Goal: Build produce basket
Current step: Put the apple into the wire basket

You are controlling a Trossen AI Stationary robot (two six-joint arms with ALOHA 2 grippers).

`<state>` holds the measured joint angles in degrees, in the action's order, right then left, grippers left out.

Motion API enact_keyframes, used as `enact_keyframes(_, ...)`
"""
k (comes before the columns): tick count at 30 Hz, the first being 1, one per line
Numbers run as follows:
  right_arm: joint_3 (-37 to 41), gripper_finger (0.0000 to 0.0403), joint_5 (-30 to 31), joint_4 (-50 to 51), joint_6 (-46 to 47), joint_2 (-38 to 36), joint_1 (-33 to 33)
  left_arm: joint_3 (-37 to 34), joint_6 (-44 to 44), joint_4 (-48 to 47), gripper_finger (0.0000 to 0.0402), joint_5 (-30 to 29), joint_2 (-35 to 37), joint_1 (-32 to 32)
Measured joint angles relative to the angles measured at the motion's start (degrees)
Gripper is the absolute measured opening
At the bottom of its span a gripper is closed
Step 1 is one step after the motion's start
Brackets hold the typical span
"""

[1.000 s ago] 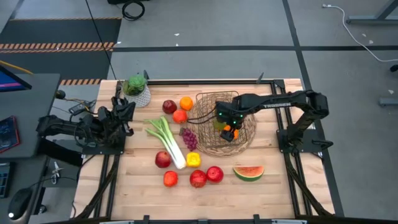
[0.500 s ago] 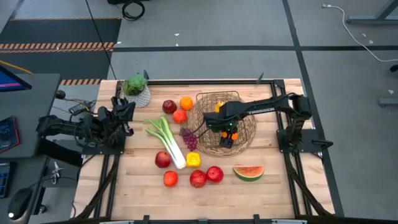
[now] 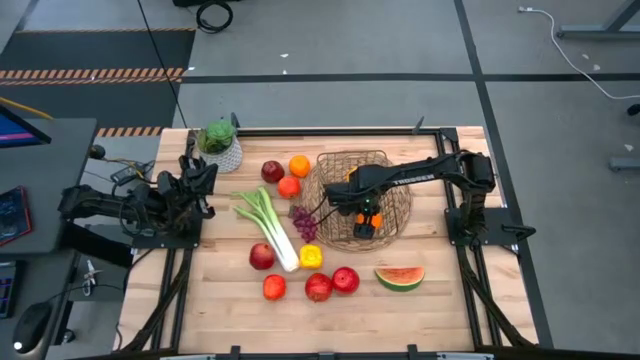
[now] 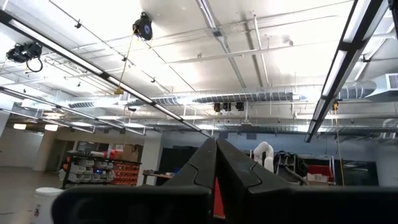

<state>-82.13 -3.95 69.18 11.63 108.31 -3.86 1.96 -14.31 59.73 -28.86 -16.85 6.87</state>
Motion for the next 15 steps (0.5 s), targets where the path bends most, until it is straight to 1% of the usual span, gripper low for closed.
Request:
enact_keyframes(3, 0.0, 0.0398, 0.0, -0.39, -0.23, 0.0, 0.0, 0.0, 0.02, -0.03, 0.0012, 0.0, 0.01, 0.0)
enact_keyframes(7, -1.84, 0.0398, 0.19, 1.94, 0.14, 0.0, 0.01, 0.0, 0.09, -0.03, 0.0016, 0.0, 0.01, 0.0)
enact_keyframes(15, -11.19, 0.0399, 4.47, 8.56, 0.13, -0.02, 1.58, 0.0, 0.09, -0.05, 0.0015, 0.0, 0.01, 0.0)
